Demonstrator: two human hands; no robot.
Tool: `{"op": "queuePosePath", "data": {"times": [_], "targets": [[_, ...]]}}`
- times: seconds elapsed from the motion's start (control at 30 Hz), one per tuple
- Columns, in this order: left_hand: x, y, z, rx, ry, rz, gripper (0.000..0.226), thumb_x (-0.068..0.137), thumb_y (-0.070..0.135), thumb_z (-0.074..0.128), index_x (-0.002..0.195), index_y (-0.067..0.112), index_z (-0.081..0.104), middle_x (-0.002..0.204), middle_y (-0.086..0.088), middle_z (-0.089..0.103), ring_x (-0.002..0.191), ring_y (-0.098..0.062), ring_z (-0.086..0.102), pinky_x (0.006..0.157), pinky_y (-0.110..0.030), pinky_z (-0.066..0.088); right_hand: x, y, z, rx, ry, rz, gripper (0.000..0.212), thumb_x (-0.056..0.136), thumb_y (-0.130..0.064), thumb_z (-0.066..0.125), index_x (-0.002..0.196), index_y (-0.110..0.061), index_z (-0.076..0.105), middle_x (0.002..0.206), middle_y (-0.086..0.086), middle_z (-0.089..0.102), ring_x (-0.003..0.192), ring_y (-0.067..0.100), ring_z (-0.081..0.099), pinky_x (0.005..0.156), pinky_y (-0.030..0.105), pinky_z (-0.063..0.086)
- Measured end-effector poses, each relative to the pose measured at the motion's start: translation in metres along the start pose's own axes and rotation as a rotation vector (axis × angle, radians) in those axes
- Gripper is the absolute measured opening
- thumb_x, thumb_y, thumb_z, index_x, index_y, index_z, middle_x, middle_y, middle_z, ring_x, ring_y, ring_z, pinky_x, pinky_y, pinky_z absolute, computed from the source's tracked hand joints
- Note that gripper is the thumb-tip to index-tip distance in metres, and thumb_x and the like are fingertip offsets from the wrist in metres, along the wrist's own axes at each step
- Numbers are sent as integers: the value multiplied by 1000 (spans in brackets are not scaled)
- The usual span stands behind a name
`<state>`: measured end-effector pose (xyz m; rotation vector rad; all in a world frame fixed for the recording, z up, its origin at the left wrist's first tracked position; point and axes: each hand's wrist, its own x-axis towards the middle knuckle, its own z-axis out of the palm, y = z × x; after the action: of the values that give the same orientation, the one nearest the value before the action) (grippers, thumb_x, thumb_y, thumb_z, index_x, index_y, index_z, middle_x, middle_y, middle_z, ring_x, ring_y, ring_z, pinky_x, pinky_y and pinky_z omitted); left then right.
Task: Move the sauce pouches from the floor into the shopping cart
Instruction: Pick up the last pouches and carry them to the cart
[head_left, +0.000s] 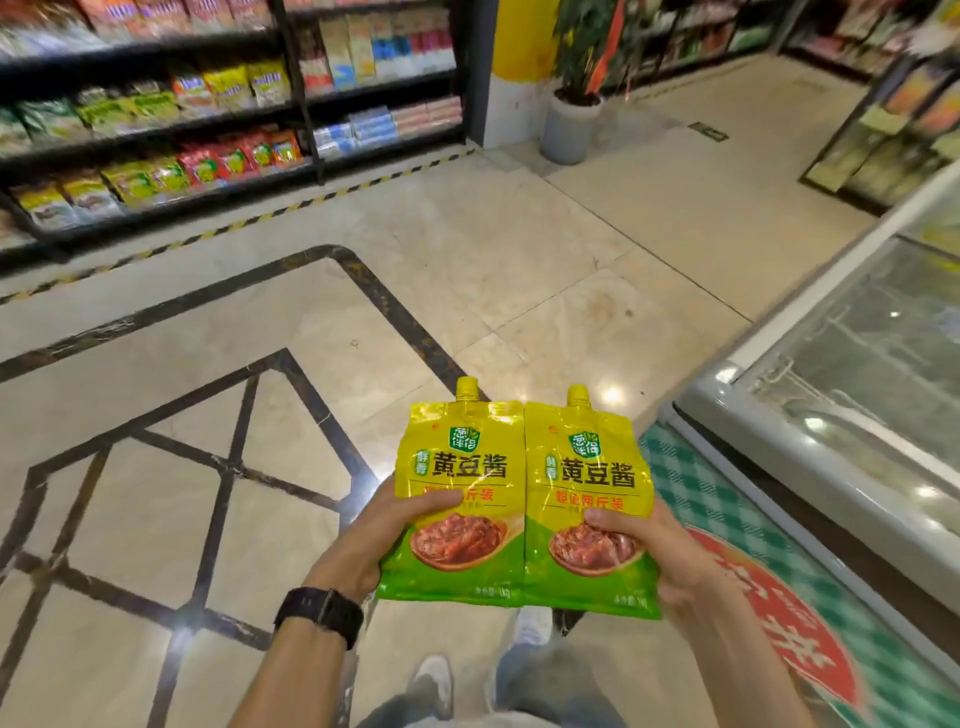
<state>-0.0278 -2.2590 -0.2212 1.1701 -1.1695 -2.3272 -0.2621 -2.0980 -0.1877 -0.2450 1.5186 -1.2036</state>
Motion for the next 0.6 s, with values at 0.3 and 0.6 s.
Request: {"op": "queuePosePath", "data": {"times": [0.3, 0.6], "targets": [[-25, -16, 91, 234, -303, -81, 47, 79, 6, 74, 123, 12, 62, 110, -15, 76, 90, -32, 76, 69, -36, 63, -114, 69, -61, 245, 174, -152, 107, 15, -29, 100, 114, -15, 61, 101, 15, 75, 86, 32, 74, 61, 35, 60], [-56, -110, 270, 505, -655, -264, 72, 61, 20, 86, 129, 11, 63, 123, -19, 71, 110, -43, 68, 100, -59, 50, -268, 188, -168, 516, 569, -285, 99, 29, -34, 99, 119, -10, 64, 112, 16, 72, 103, 34, 69, 89, 46, 55]]}}
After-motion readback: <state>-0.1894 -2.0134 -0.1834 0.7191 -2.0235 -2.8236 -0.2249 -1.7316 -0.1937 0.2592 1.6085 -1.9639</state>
